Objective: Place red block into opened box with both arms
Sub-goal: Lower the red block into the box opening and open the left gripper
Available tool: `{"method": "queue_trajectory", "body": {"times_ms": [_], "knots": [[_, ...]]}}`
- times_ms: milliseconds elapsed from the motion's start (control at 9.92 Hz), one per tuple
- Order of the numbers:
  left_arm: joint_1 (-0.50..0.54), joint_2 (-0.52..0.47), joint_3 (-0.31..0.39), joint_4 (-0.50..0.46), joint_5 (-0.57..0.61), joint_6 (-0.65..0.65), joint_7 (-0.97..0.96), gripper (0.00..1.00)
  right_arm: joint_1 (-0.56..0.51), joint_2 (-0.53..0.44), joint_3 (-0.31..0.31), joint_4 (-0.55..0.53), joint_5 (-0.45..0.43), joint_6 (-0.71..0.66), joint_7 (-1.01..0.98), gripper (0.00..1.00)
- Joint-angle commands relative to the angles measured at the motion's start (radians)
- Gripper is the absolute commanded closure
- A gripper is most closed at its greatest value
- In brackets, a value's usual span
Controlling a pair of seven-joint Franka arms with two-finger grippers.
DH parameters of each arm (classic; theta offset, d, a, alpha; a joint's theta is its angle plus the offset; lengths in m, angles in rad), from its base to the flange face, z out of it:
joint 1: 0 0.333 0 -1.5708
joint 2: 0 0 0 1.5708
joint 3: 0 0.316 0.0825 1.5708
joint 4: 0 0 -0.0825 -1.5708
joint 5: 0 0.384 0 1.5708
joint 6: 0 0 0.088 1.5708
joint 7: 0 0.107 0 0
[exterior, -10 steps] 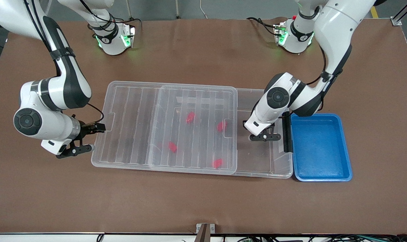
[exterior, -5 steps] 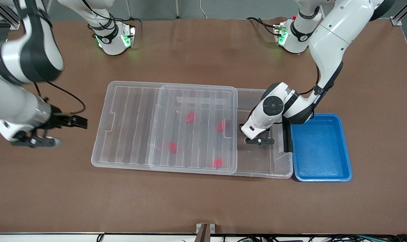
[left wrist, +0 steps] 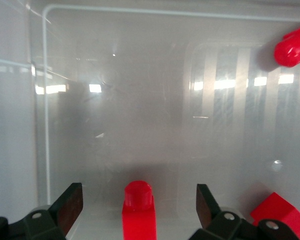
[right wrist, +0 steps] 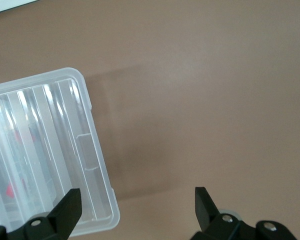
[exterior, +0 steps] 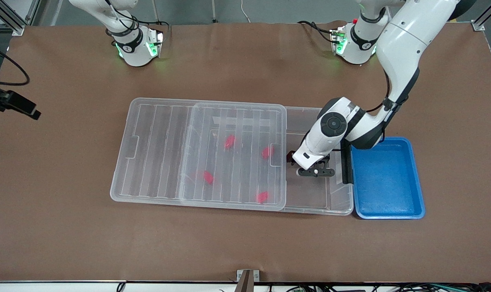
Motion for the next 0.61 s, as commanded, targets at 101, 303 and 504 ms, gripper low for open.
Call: {"method": "queue_trajectory", "body": {"times_ms": [101, 303, 504], "knots": [[0.008, -0.079, -0.022, -0.02, 0.018, -0.1, -0.001, 0.0, -0.008, -0.033, -0.068, -0.028, 0.039, -0.012, -0.143, 0.0], [0.026, -0.151, -0.042, -0.009, 0.008, -0.153, 0.017, 0.0, -0.014, -0.031, -0.068, -0.02, 0.031, -0.013, -0.185, 0.0], [0.114, -0.197, -0.122, 0.073, -0.047, -0.286, 0.082, 0.0, -0.014, -0.03, -0.07, -0.023, 0.022, -0.013, -0.217, 0.0]]}}
